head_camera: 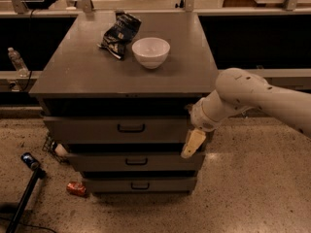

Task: Open top drawer

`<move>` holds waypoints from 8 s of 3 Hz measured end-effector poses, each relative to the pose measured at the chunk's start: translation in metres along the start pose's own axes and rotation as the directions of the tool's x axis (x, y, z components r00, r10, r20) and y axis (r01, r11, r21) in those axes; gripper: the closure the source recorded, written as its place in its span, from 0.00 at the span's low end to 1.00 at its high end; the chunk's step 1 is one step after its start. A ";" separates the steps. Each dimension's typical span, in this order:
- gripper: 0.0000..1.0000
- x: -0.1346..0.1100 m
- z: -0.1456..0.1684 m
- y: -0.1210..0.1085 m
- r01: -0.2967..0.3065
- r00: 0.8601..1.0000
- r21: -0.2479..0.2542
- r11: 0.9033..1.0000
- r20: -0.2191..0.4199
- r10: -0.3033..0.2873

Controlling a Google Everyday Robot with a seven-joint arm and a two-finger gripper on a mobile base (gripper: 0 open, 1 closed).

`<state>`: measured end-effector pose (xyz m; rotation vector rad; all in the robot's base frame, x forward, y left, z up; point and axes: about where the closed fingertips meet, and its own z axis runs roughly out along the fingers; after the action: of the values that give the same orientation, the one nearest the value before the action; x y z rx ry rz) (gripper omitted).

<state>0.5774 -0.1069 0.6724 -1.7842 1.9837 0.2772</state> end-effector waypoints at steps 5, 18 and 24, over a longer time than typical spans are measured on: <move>0.85 0.005 -0.052 0.059 -0.130 0.991 -0.053 0.990 -0.046 0.128; 1.00 -0.015 0.023 -0.009 0.150 0.988 0.010 0.989 0.044 -0.151; 1.00 -0.046 -0.010 0.113 0.016 0.990 -0.146 0.989 0.141 0.005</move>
Offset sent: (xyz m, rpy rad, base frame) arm -0.0036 -0.0154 0.0177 -0.0122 0.0068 -0.0235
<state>0.4669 -0.0546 0.6854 -1.8048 1.9013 0.5460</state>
